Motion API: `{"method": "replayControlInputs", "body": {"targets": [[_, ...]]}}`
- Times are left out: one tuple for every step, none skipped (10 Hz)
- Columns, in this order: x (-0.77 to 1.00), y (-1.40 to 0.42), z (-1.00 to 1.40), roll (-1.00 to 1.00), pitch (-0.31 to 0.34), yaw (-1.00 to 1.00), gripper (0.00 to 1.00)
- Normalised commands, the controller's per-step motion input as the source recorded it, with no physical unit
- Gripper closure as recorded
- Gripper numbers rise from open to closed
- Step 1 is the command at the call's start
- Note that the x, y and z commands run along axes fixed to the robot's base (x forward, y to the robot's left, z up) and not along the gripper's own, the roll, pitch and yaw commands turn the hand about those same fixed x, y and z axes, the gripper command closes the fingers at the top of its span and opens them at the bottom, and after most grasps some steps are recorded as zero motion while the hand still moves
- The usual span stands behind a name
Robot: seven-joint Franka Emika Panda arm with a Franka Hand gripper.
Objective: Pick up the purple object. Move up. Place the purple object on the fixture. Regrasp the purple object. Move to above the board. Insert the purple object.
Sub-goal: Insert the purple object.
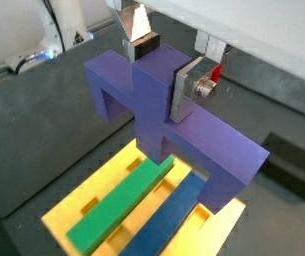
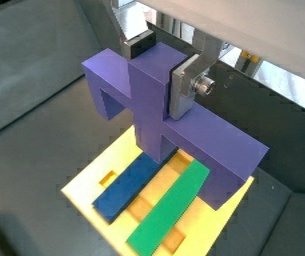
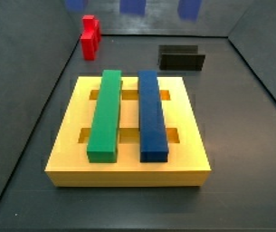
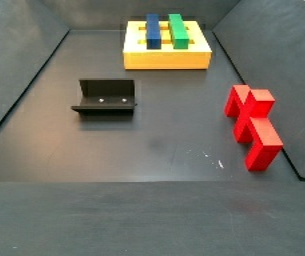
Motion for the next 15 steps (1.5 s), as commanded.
{"method": "replayControlInputs", "body": {"targets": [[0.00,-0.71,-0.95,0.02,-0.124,0.24,1.00],[0.00,-0.62,-0.95,0.08,-0.113,0.20,1.00],[0.00,-0.54,-0.92,0.07,-0.133,0.19,1.00],[-0.03,-0.42,-0.89,0.03,-0.161,0.15,1.00],[-0.05,-0.13,-0.87,0.00,-0.187,0.12,1.00],[0.00,0.00,-0.84,-0.03,-0.203,0.07,1.00],[0.00,0.00,-0.50,-0.20,-0.264,0.09,1.00],[0.00,0.00,-0.37,-0.08,-0.206,0.09,1.00],[0.02,-0.05,-0.24,0.08,-0.060,0.07,1.00],[0.00,-0.01,-0.26,0.17,-0.019,0.04,1.00],[0.00,0.00,-0.25,0.21,0.000,0.00,1.00],[0.00,0.00,-0.22,0.20,-0.009,0.01,1.00],[0.00,-0.01,-0.11,0.17,0.000,0.04,1.00],[-0.01,-0.03,-0.06,0.10,-0.011,0.05,1.00],[-0.07,-0.07,-0.03,0.09,-0.044,0.01,1.00]]}}
